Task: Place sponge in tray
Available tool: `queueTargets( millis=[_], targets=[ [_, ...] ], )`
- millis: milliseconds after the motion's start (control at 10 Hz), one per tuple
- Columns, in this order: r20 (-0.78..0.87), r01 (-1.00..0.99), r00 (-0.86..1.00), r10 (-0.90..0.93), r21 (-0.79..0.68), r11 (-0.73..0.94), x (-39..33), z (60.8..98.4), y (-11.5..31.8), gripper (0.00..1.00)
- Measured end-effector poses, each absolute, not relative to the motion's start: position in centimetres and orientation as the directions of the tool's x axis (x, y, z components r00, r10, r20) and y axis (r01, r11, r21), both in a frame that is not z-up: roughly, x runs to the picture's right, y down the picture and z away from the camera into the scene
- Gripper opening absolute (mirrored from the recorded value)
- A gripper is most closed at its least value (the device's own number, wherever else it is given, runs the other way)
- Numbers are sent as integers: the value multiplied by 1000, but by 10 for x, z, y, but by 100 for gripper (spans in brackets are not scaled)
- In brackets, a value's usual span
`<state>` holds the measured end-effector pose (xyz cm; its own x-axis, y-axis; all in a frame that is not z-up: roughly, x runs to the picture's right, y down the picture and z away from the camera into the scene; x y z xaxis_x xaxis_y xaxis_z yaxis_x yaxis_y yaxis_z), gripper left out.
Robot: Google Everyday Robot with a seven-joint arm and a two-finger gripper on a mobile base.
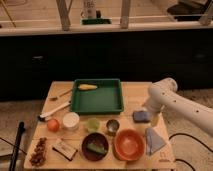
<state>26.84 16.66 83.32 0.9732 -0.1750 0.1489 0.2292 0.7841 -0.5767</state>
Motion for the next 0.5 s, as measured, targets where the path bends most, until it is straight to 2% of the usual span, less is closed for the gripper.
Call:
queueTargets(
  millis=[500],
  targets=[
    [176, 234, 971, -160, -584, 778, 274, 849, 181, 80]
  ],
)
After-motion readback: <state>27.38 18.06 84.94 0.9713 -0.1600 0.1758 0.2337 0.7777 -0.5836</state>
